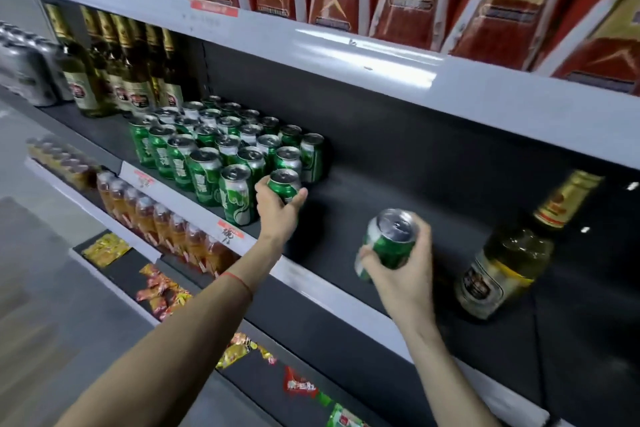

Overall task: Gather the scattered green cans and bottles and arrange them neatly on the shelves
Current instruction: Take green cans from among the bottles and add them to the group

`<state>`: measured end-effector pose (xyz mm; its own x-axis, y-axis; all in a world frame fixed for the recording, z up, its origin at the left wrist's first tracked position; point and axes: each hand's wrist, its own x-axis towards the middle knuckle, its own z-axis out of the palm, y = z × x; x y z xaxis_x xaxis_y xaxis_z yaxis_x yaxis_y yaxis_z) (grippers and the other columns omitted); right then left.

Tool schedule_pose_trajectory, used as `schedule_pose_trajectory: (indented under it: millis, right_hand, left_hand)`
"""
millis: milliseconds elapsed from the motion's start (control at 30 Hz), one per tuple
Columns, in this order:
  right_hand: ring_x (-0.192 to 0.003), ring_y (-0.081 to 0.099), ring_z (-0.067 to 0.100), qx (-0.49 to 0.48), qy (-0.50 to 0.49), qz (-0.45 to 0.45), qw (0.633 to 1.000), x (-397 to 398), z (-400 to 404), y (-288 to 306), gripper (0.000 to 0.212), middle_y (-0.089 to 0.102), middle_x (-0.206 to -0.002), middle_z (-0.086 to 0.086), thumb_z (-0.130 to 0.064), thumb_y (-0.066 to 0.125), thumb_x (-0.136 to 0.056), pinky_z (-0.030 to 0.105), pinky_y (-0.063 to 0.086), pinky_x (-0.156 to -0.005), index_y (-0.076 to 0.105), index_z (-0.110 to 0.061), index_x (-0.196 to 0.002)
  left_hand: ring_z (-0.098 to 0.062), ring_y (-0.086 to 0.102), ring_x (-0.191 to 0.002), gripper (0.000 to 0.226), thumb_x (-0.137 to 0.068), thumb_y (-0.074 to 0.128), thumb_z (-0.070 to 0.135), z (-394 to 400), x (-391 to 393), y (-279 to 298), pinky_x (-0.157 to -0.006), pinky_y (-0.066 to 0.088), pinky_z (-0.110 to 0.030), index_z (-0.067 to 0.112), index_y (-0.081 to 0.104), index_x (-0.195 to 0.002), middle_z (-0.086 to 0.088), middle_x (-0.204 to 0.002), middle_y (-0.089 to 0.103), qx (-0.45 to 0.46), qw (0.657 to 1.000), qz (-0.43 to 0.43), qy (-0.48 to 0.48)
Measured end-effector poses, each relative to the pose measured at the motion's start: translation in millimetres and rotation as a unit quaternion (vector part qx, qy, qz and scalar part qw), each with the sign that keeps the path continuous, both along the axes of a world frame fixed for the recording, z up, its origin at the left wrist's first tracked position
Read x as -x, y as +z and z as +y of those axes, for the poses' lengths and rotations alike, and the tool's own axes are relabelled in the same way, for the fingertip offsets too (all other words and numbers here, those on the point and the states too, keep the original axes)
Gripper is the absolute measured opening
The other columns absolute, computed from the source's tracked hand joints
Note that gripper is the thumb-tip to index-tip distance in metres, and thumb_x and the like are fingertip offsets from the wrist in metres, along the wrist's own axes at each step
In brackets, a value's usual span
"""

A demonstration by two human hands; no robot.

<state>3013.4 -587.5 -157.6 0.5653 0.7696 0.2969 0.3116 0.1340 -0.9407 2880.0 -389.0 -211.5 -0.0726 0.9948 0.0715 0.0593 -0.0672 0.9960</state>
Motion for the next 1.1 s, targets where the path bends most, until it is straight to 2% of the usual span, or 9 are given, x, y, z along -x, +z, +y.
schedule_pose_trajectory:
  millis: [200,300,433,533,633,733,800,967,1100]
  right_hand:
    - [-0.078,0.059,-0.022,0.03,0.046,0.0,0.999,7.0,82.2,-2.5,0.059,0.06,-0.1,-0.021,0.001,0.078,-0.081,-0.001,0.042,-0.068,0.05,-0.026,-0.124]
    - [-0.083,0.057,-0.025,0.04,0.066,-0.013,0.997,5.6,120.8,-6.5,0.06,0.06,-0.103,-0.023,-0.006,0.08,-0.081,-0.002,0.041,-0.071,0.049,-0.028,-0.127]
    - [-0.098,0.059,-0.014,0.041,0.089,-0.041,0.994,4.7,166.1,-12.4,0.061,0.063,-0.113,-0.018,-0.013,0.083,-0.078,0.007,0.046,-0.087,0.05,-0.029,-0.127]
    - [-0.094,0.054,-0.027,0.041,0.117,-0.056,0.991,5.8,190.0,-15.8,0.063,0.058,-0.109,-0.024,-0.011,0.084,-0.079,-0.003,0.039,-0.079,0.051,-0.02,-0.132]
    - [-0.094,0.058,-0.015,0.044,0.126,-0.057,0.989,8.5,202.2,-20.6,0.065,0.06,-0.114,-0.02,-0.017,0.087,-0.077,-0.002,0.04,-0.078,0.052,-0.025,-0.131]
    - [-0.108,0.06,0.006,0.043,0.124,-0.048,0.99,9.9,205.8,-26.3,0.066,0.063,-0.124,-0.01,-0.019,0.088,-0.077,0.013,0.045,-0.088,0.051,-0.028,-0.132]
    - [-0.109,0.062,0.009,0.039,0.125,-0.047,0.99,8.7,204.8,-26.6,0.065,0.064,-0.124,-0.008,-0.018,0.087,-0.077,0.018,0.046,-0.089,0.052,-0.029,-0.131]
    - [-0.107,0.063,0.007,0.034,0.118,-0.053,0.991,9.3,197.6,-26.5,0.063,0.066,-0.122,-0.01,-0.017,0.086,-0.077,0.012,0.046,-0.088,0.053,-0.032,-0.128]
    - [-0.104,0.058,-0.013,0.026,0.098,-0.054,0.993,18.8,183.6,-28.6,0.063,0.062,-0.116,-0.02,-0.015,0.087,-0.076,0.0,0.04,-0.085,0.052,-0.036,-0.124]
  left_hand:
    - [-0.028,0.056,-0.13,0.089,-0.08,0.073,0.047,13.8,-6.2,0.5,-0.113,0.046,-0.053,0.014,0.025,-0.148,-0.013,-0.137,0.054,-0.006,1.0,0.0,0.012]
    - [-0.035,0.055,-0.133,0.093,-0.08,0.073,0.053,13.1,-8.2,3.1,-0.114,0.044,-0.056,0.013,0.027,-0.15,-0.016,-0.141,0.055,-0.015,0.998,0.042,0.046]
    - [-0.045,0.055,-0.13,0.085,-0.092,0.077,0.038,8.5,-8.5,11.8,-0.111,0.042,-0.055,0.013,0.026,-0.155,-0.024,-0.14,0.06,-0.006,0.992,0.105,0.068]
    - [-0.047,0.057,-0.126,0.084,-0.093,0.074,0.04,9.2,-7.6,12.9,-0.109,0.045,-0.054,0.016,0.023,-0.156,-0.026,-0.136,0.061,-0.001,0.989,0.126,0.078]
    - [-0.045,0.058,-0.126,0.082,-0.095,0.073,0.039,9.6,-5.3,16.0,-0.106,0.048,-0.052,0.014,0.023,-0.154,-0.024,-0.137,0.061,0.002,0.987,0.141,0.08]
    - [-0.044,0.059,-0.125,0.081,-0.094,0.072,0.044,9.4,-2.9,17.3,-0.102,0.05,-0.049,0.014,0.024,-0.152,-0.023,-0.137,0.062,0.003,0.984,0.16,0.081]
    - [-0.045,0.058,-0.125,0.082,-0.093,0.072,0.047,7.8,-2.0,16.7,-0.101,0.05,-0.05,0.009,0.026,-0.149,-0.026,-0.136,0.061,0.017,0.982,0.176,0.071]
    - [-0.043,0.053,-0.131,0.067,-0.095,0.072,0.038,-3.8,5.3,15.3,-0.105,0.047,-0.044,0.001,0.036,-0.139,-0.026,-0.139,0.057,0.078,0.98,0.178,0.032]
    - [-0.032,0.061,-0.123,0.057,-0.1,0.066,0.032,-15.9,26.0,18.2,-0.092,0.045,-0.03,0.002,0.042,-0.142,-0.014,-0.132,0.064,0.069,0.983,0.168,0.012]
